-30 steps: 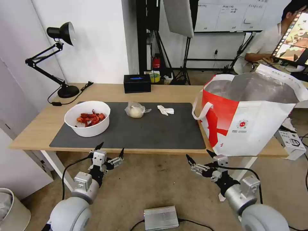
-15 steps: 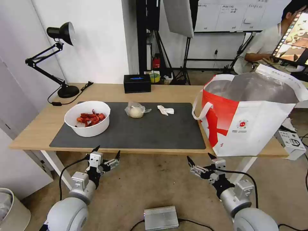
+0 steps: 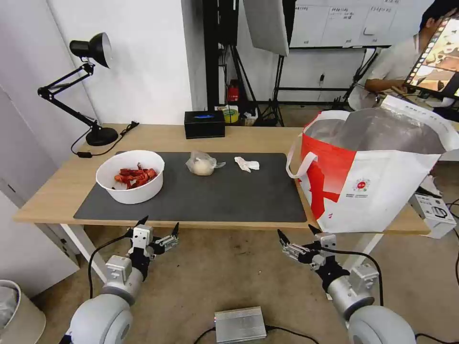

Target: Pick up the trash from the table and place it into the takeout bag.

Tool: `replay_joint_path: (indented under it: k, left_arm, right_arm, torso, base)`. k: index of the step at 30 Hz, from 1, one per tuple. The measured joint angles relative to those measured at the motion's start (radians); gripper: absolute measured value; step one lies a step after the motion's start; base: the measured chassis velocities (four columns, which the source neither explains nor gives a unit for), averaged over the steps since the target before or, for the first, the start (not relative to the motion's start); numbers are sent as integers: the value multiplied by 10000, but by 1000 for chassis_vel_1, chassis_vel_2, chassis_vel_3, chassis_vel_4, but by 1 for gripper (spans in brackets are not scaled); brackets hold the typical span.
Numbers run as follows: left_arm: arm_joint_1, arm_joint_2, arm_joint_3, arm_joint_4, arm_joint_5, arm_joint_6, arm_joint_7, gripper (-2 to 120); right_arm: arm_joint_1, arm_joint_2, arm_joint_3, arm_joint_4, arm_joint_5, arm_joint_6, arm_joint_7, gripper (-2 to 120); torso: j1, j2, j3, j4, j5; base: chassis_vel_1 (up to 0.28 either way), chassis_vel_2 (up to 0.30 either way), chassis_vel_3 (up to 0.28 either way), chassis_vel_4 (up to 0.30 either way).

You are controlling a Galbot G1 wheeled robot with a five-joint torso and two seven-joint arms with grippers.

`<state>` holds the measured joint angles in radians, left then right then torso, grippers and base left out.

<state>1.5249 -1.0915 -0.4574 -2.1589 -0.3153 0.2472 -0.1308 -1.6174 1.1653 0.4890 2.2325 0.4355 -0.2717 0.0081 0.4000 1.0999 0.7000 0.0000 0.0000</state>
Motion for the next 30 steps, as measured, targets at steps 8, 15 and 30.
replay_joint_path:
  k: [8,15,30]
  left_arm:
    - [31,-37,26,7,-5,-17,0,100]
    - [48,0,17,-66,-21,-34,-7,100]
    - [523,-778,388,-566,874,47,-32,100]
  right_arm:
    - [149,-88,0,147,417,-234,143,100]
    - [831,-213,-295,1,894,-518,404,100]
    - [3139,-1587,-1306,-578,2566,-1012,491,100]
  torso:
    - [0,0,0,0,0]
    - [0,0,0,-1,0]
    - [1,1,0,0,-1]
  base:
    - [0,0,0,0]
    - [0,0,0,0]
    - [0,0,0,0]
